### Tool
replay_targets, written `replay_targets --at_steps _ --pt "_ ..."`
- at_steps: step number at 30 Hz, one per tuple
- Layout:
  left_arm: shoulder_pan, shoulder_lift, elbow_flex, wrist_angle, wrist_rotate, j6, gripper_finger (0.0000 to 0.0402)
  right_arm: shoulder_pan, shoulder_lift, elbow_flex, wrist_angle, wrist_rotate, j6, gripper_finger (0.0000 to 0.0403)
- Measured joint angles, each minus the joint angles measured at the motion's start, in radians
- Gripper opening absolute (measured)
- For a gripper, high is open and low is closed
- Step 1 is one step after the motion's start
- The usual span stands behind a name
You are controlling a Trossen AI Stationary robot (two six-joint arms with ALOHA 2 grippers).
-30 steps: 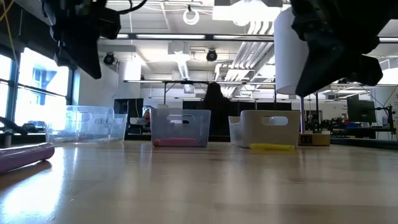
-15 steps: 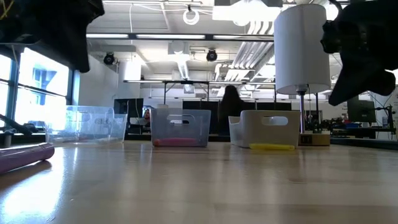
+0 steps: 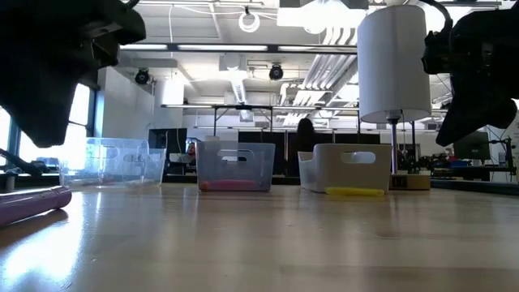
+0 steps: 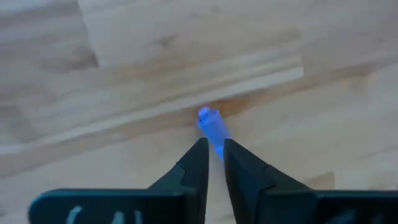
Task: Pick & Place Markers
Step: Put the purple highlighter pen into the gray bin
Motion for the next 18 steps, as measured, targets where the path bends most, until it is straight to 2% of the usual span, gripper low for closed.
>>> replay_targets --at_steps 6,18 --pt "0.000 0.048 0.000 0.036 0.083 -0.022 0.0074 0.000 0.000 0.000 0.001 -0.002 0.001 0.0000" --pt "0.001 0.105 0.000 0.101 0.121 -0.026 0.0081 0.000 0.000 0.000 0.014 -0.006 0.008 0.0000"
